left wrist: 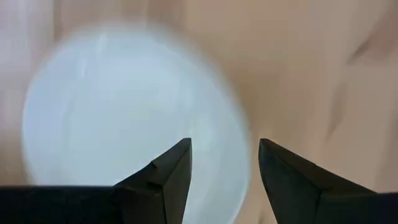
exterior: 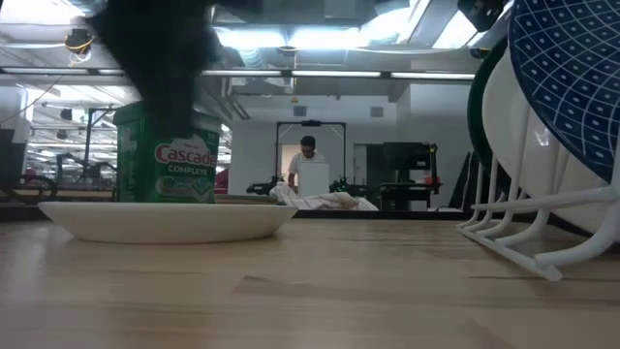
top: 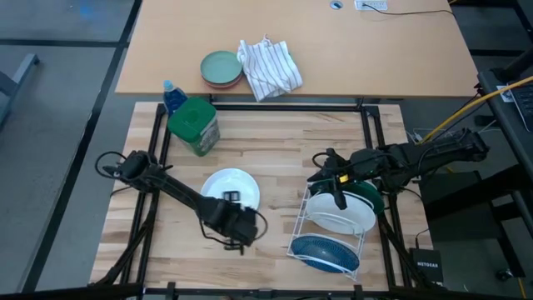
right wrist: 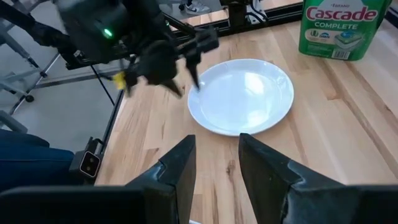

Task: Sort dishes
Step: Put the white plate on the dish rack

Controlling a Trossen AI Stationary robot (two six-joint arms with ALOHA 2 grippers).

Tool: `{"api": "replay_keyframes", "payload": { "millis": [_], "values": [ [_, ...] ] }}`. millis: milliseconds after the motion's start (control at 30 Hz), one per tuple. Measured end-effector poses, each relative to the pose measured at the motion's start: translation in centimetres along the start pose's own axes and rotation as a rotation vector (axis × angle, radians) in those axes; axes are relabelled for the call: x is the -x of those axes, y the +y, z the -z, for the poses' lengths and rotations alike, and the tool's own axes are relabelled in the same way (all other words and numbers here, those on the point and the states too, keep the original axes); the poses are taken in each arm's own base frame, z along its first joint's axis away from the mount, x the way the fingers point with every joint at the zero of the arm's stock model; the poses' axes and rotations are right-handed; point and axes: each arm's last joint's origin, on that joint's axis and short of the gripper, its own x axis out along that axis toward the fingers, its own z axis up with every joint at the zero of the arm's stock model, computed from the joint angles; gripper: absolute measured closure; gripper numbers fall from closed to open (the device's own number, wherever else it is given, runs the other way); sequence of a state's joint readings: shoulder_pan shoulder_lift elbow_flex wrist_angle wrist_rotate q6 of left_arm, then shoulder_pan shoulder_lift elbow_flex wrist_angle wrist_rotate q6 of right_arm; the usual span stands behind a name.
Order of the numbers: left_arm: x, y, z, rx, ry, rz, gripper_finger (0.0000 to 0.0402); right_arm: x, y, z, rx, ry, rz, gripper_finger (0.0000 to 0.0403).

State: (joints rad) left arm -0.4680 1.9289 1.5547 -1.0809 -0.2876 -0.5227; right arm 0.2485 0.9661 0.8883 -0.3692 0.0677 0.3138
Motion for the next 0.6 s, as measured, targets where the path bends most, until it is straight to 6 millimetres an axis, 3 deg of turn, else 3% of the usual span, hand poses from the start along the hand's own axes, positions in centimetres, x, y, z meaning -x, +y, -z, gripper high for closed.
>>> {"api": "replay_keyframes", "payload": {
  "millis": [300, 433, 600],
  "values": [
    [-1.1, 1.3, 5.3, -0.031, 0.405, -0.218, 0.0229, 0.0, 0.0, 0.0, -0.047, 0.003, -0.008, 0.0276],
    [-2.0, 2.5, 6.4, -0.049, 0.455, -0.234, 0.0229, 0.0, 0.1, 0.0, -0.068, 0.006, -0.016, 0.0276],
    [-0.6, 5.2, 8.5, 0.015, 0.427, -0.219, 0.0229, 0.0, 0.1, 0.0, -0.075, 0.013, -0.033, 0.0276]
  ]
}}
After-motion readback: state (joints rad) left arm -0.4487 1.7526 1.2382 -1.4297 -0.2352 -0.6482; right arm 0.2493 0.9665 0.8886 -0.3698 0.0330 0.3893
